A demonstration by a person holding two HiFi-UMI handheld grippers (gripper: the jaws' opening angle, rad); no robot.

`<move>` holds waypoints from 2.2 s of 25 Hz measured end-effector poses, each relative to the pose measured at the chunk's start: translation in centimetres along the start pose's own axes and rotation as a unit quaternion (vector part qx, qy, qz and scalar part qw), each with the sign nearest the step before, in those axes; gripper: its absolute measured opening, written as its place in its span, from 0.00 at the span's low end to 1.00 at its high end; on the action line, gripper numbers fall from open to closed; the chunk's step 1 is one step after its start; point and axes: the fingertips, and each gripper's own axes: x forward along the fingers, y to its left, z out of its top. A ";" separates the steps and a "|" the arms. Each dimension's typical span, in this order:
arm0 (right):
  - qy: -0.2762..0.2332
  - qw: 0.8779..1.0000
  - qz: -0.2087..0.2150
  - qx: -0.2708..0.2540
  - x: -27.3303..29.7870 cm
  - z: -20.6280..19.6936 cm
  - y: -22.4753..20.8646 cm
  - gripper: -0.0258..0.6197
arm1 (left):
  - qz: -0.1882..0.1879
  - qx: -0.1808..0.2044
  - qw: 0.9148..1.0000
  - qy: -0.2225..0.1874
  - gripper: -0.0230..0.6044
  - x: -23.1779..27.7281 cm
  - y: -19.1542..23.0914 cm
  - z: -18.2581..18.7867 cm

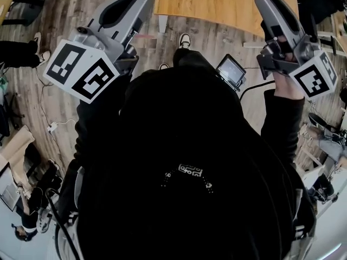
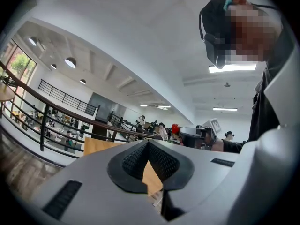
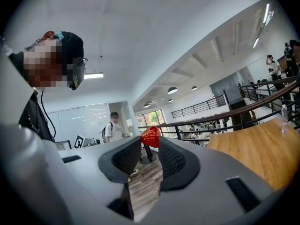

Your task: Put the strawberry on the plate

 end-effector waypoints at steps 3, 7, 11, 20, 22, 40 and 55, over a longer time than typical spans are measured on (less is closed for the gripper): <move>-0.003 1.000 0.014 -0.003 0.8 0.3 0.0 0.23 | 0.014 0.004 1.000 -0.005 0.03 -0.4 0.4 0.3; -0.001 1.000 0.027 -0.007 1.4 0.8 0.4 0.23 | 0.023 0.001 1.000 -0.004 0.03 -0.7 0.5 0.5; -0.001 1.000 0.029 -0.006 1.6 0.9 0.5 0.23 | 0.025 -0.001 1.000 -0.006 0.03 -0.9 0.5 0.8; 0.000 0.999 0.033 -0.008 1.7 0.9 0.6 0.23 | 0.027 -0.002 1.000 -0.008 0.03 -1.1 0.8 0.7; 0.000 0.999 0.031 -0.009 1.7 1.1 0.6 0.23 | 0.022 -0.004 1.000 -0.006 0.03 -0.8 0.8 0.7; -0.014 0.999 0.011 0.037 -1.0 3.3 -16.2 0.23 | -0.004 0.002 0.998 0.056 0.03 16.4 -0.3 0.1; -0.019 0.996 -0.018 0.080 -0.4 0.1 -9.6 0.23 | -0.059 -0.030 0.993 0.094 0.03 8.7 -1.5 0.2</move>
